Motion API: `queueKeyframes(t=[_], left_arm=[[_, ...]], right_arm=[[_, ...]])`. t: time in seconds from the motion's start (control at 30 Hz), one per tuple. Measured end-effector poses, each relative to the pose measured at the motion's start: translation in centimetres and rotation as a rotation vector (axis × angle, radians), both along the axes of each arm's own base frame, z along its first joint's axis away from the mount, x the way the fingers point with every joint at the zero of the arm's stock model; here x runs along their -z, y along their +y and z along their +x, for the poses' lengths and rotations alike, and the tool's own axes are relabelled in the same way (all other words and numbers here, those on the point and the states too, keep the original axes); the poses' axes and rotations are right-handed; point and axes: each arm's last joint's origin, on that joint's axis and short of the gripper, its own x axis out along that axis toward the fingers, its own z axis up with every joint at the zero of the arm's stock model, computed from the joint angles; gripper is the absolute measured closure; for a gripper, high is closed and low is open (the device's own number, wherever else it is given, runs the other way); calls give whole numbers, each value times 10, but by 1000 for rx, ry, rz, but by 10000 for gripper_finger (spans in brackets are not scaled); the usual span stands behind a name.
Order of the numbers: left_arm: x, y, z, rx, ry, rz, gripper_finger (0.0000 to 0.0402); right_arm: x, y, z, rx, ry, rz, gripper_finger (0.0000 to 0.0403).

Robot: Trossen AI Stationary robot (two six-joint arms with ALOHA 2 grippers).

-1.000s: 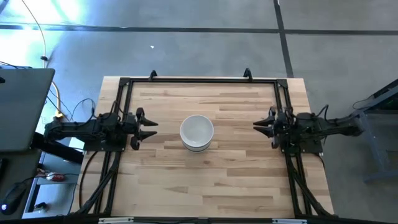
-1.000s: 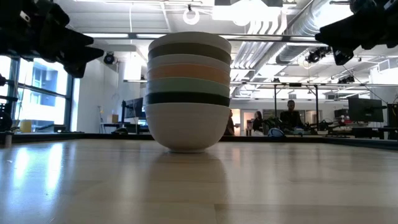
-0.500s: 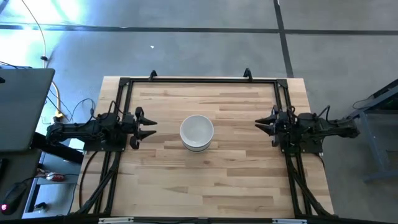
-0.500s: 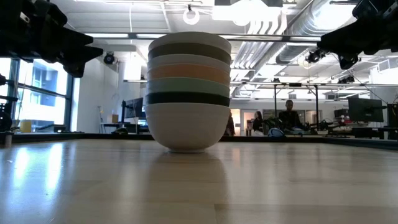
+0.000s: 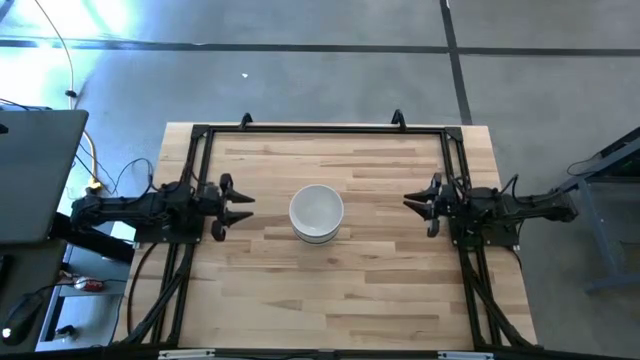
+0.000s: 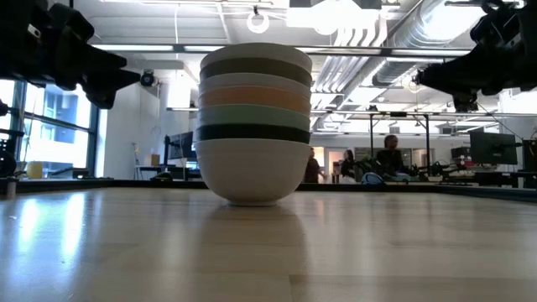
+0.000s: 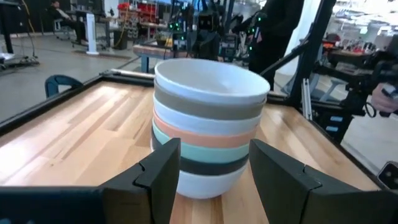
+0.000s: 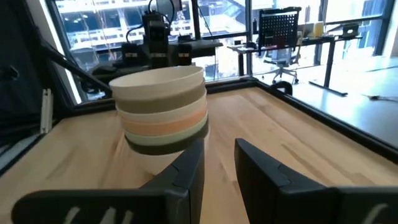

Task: Nest bowls inside each other
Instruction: Return to Home Position

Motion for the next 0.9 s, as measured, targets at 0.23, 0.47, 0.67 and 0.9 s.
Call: queueKeyframes(t=[0.23,0.47,0.67,0.9], left_arm=[[6,-1,5,22,73,-1,220],[7,-2,6,33,93,27,220],[7,-2,6,32,95,30,220],[7,-2,6,28,94,23,220]], right_arm=[[-2,0,0,2,5,-64,324],[1,-1,-1,36,50,-142,325],[1,-1,-1,43,60,-174,325],[1,-1,0,44,67,-182,325]])
